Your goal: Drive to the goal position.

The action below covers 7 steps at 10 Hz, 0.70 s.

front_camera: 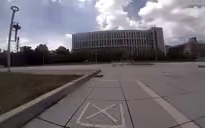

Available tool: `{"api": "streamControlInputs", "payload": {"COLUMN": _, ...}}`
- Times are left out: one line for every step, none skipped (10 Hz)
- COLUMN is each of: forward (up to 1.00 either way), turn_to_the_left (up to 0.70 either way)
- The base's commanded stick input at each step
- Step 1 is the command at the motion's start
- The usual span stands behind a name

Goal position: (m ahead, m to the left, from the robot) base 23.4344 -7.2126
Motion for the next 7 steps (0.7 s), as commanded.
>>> {"api": "streamControlInputs", "payload": {"forward": 0.06, "turn_to_the_left": 0.0}}
{"api": "streamControlInputs", "payload": {"forward": 0.06, "turn_to_the_left": 0.0}}
{"api": "streamControlInputs", "payload": {"forward": 0.06, "turn_to_the_left": 0.0}}
{"api": "streamControlInputs", "payload": {"forward": 0.05, "turn_to_the_left": 0.0}}
{"api": "streamControlInputs", "payload": {"forward": 0.05, "turn_to_the_left": 0.0}}
{"api": "streamControlInputs", "payload": {"forward": 0.05, "turn_to_the_left": 0.0}}
{"api": "streamControlInputs", "payload": {"forward": 0.05, "turn_to_the_left": 0.0}}
